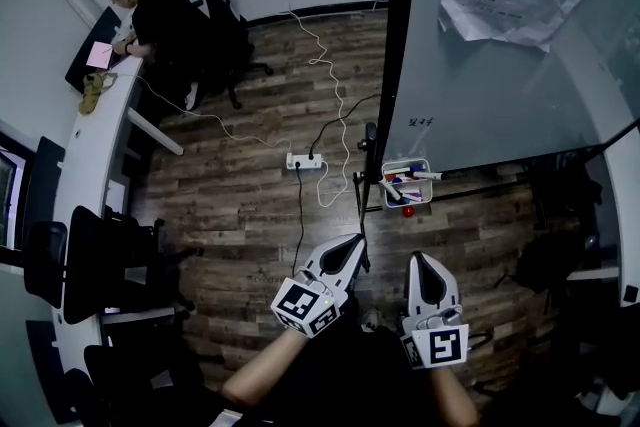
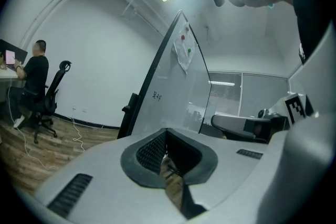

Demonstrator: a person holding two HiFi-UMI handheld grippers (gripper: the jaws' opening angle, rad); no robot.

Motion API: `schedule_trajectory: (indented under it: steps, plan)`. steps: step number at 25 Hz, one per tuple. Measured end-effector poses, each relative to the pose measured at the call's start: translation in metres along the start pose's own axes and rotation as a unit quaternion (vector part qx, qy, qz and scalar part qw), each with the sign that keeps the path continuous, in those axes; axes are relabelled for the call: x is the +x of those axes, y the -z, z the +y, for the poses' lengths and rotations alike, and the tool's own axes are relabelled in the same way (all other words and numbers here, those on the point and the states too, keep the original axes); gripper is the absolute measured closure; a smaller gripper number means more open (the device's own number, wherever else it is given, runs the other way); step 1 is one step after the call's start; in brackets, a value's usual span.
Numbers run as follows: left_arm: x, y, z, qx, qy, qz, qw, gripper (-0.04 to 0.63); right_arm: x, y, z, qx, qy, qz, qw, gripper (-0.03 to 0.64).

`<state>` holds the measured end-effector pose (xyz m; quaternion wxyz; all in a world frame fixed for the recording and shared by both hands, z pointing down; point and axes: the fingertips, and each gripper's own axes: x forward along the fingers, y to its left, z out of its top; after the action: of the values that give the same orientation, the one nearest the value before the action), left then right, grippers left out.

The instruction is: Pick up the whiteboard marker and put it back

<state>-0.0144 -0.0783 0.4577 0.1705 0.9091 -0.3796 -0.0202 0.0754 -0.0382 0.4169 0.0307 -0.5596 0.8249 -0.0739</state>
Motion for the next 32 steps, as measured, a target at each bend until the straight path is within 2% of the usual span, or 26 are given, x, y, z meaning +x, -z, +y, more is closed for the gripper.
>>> schedule_trajectory:
  steps: [13, 20, 32]
  plan:
    - [0.053, 0.021, 0.041, -0.021, 0.031, 0.029, 0.9989, 0.583, 0.046, 0.021, -0.020, 0.005, 0.023, 0.033, 0.999, 0.603]
    - [0.079, 0.034, 0.056, -0.031, 0.046, 0.053, 0.9971, 0.530, 0.061, 0.027, -0.032, 0.006, 0.038, 0.038, 0.999, 0.603]
    - [0.111, 0.056, 0.077, -0.045, 0.046, 0.083, 0.9945, 0.465, 0.075, 0.034, -0.040, 0.001, 0.039, 0.055, 0.998, 0.603]
